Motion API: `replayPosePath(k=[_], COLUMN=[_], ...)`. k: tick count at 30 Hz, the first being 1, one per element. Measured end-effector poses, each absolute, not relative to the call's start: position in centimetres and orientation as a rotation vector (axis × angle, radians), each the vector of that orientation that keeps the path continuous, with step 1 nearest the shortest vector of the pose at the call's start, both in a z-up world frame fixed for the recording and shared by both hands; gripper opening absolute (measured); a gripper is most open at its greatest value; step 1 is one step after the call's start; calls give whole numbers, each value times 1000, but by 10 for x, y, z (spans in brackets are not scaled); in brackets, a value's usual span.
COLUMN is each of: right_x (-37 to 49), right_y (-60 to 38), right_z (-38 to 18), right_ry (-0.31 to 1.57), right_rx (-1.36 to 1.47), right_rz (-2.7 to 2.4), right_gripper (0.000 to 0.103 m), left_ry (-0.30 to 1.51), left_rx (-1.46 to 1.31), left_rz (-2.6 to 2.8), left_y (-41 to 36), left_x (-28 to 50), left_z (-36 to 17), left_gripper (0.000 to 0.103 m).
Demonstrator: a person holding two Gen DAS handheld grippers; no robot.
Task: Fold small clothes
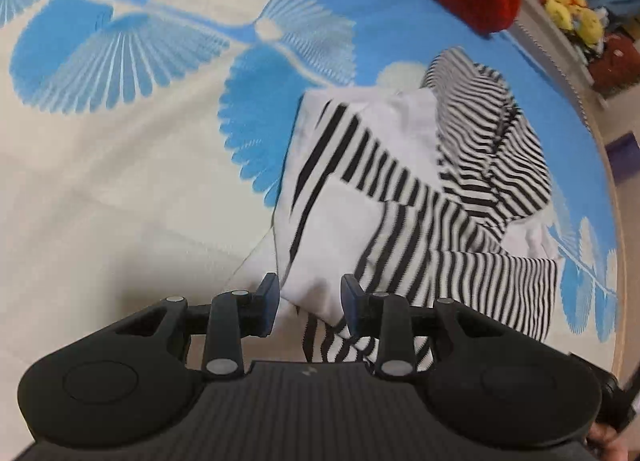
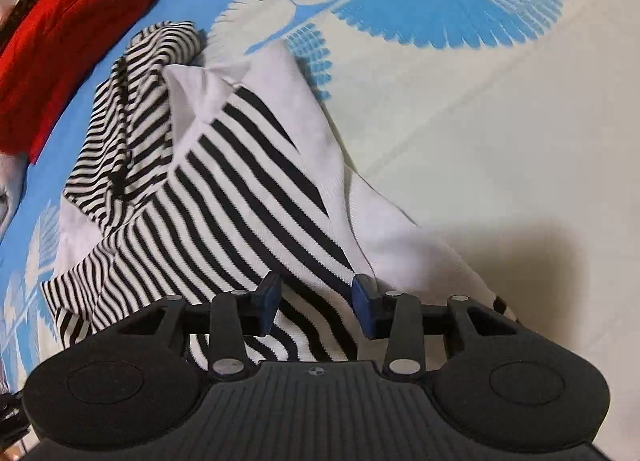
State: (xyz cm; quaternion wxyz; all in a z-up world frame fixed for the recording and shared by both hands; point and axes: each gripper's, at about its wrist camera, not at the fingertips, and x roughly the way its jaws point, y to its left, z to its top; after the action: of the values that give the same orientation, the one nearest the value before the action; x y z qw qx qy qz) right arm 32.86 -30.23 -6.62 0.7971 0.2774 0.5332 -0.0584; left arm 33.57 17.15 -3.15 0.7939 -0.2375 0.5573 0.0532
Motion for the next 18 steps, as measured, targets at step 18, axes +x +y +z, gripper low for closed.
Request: replayPosePath(k=[18], right_x=[344], right_y=[-272], right_z=[-46], right_ry=[1062], right_rx=[412], right_rz=[-67], right_gripper=[43], left_ry=[957], left_rx=[-534], left_rz=[318], left_y=[150], left_x=[296], left_z=[41], left_gripper=[0])
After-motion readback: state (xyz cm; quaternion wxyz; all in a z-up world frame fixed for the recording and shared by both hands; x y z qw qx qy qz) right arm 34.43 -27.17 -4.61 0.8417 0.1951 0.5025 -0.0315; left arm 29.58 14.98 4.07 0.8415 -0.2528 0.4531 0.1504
